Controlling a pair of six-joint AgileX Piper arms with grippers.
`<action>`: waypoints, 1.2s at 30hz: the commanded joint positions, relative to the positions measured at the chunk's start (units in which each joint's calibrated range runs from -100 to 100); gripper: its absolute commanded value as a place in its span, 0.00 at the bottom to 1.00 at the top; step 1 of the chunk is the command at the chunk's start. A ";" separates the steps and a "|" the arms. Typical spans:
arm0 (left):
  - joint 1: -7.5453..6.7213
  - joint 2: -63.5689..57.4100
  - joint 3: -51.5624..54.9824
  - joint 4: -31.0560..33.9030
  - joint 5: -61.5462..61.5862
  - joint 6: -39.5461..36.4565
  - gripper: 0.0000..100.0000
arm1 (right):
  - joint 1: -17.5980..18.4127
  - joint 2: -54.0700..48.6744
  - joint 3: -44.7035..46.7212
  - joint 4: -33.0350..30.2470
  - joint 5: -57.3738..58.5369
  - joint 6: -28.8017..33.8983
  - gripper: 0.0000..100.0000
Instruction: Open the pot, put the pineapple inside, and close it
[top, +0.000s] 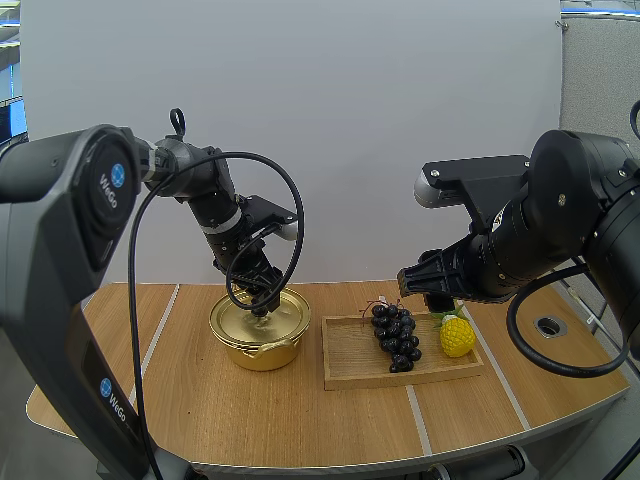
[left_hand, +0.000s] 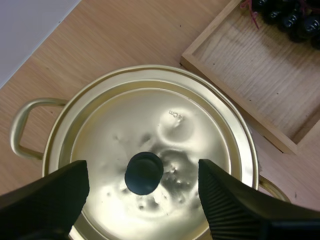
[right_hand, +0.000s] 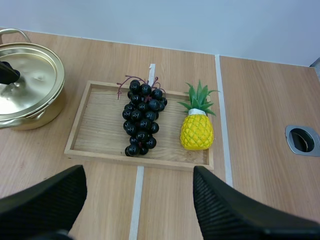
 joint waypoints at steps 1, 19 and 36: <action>-0.14 1.55 -2.06 0.02 0.76 0.25 1.00 | -0.19 -0.09 -0.40 -0.20 0.00 0.10 1.00; -0.14 7.02 -2.61 0.56 1.78 0.25 1.00 | -0.19 -0.09 -0.40 -0.20 0.00 0.10 1.00; -0.14 6.90 -2.61 1.66 3.21 0.25 0.00 | -0.19 -0.09 -0.40 -0.20 0.00 0.10 1.00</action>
